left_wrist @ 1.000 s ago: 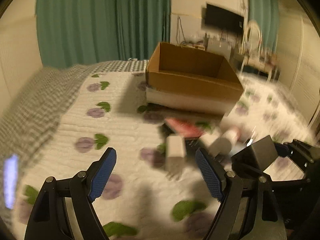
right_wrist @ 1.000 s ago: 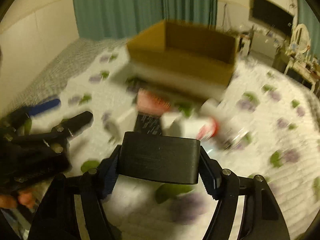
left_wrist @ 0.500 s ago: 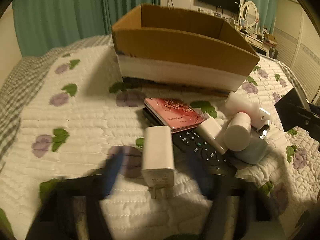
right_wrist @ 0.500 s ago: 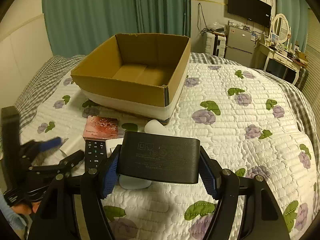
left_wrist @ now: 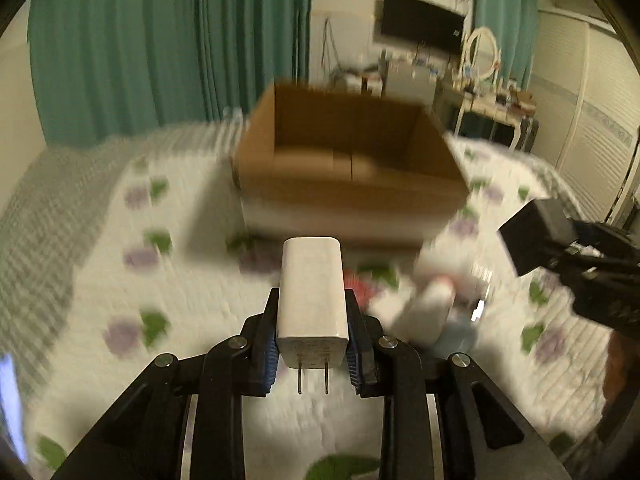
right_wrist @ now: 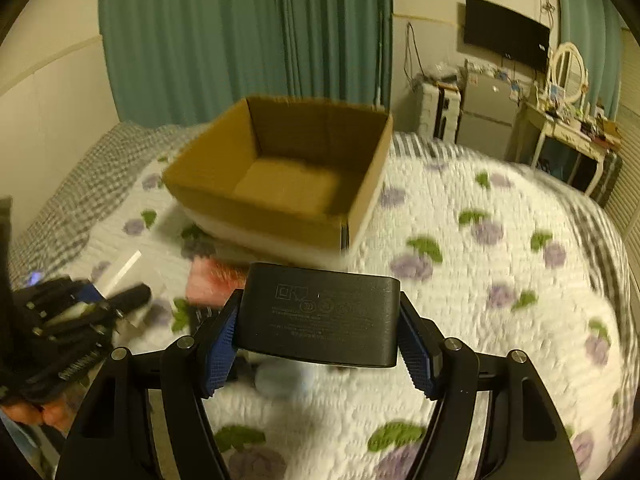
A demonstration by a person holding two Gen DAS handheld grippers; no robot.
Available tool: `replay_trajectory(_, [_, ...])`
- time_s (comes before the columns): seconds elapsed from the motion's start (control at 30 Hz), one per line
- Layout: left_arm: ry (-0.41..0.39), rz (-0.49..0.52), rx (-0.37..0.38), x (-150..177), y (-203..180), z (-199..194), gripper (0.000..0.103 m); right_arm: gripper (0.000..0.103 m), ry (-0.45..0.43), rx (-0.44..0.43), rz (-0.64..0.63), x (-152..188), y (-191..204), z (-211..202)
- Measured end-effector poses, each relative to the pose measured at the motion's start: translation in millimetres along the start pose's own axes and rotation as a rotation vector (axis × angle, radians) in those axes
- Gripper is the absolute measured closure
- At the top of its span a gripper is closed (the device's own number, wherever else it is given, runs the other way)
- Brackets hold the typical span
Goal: Organize rigid objects
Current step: 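Drop the charger plug into the box with the left gripper while the right drops the power bank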
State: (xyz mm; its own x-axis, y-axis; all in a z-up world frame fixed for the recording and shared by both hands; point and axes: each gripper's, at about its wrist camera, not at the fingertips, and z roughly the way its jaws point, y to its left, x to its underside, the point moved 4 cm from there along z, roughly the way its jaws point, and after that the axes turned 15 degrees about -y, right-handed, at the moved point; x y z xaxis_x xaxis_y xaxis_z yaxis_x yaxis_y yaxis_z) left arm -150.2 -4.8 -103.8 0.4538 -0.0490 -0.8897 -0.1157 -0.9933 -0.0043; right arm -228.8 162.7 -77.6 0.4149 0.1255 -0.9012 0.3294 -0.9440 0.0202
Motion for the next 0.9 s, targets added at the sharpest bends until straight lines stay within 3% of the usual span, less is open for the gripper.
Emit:
replay_trajectory(0.13, [-0.091,0.006,0.024,-58,2,8,0.075,0.033,-0.074,-0.007,-0.05,-43,1,8])
replay_trajectory(0.27, [-0.124,0.052,0.016,-94,-3,47,0.075,0.033,-0.127,-0.016,-0.095,-77,3,28])
replay_trajectory(0.5, [-0.044,0.054,0.023,-84,0,128,0.075,0.033,-0.115,-0.032,-0.083,-81,-3,73])
replay_trajectory(0.67, [-0.025,0.062,0.047,-68,-4,151,0.075,0.033,-0.073,-0.035,-0.067,-66,-8,93])
replay_trajectory(0.8, [-0.032,0.041,0.041,-65,2,153,0.066,0.033,-0.068,-0.027,-0.064,-66,-9,99])
replay_trajectory(0.83, [-0.046,0.034,0.03,-68,3,149,0.049,0.033,-0.07,-0.027,-0.064,-66,-10,99])
replay_trajectory(0.87, [-0.066,0.026,0.024,-71,3,142,0.042,0.033,-0.072,-0.027,-0.065,-68,-9,100])
replay_trajectory(0.9, [-0.09,0.016,0.02,-75,7,136,0.042,0.033,-0.074,-0.028,-0.063,-70,-9,101])
